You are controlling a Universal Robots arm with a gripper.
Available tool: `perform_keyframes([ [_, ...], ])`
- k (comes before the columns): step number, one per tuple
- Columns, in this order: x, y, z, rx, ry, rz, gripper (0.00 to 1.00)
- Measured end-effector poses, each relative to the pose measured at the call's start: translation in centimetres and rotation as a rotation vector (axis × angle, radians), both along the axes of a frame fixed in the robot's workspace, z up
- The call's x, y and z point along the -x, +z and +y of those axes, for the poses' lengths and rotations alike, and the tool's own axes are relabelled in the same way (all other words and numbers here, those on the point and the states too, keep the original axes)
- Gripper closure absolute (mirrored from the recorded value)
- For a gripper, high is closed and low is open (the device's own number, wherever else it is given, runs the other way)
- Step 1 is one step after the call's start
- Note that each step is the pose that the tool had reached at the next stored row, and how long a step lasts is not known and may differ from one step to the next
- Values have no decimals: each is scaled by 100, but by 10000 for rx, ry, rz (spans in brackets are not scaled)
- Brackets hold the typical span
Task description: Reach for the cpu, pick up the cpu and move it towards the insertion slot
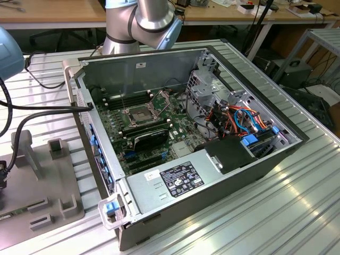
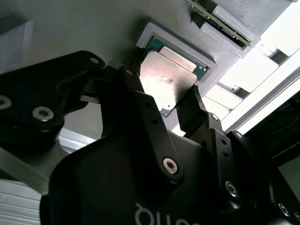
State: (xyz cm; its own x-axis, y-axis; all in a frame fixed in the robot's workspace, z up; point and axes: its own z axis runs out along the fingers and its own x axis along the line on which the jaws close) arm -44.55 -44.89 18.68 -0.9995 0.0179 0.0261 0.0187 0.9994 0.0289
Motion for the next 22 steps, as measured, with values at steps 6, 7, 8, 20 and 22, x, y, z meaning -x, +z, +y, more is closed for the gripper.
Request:
perform_keyframes([
  [6, -1, 22, 0, 0, 0, 0, 45],
  [7, -1, 38, 0, 0, 0, 0, 45],
  [8, -1, 49, 0, -1, 0, -1, 45],
  [20, -1, 229, 0, -1, 0, -2, 45],
  [22, 0, 248, 0, 0, 0, 1, 45],
])
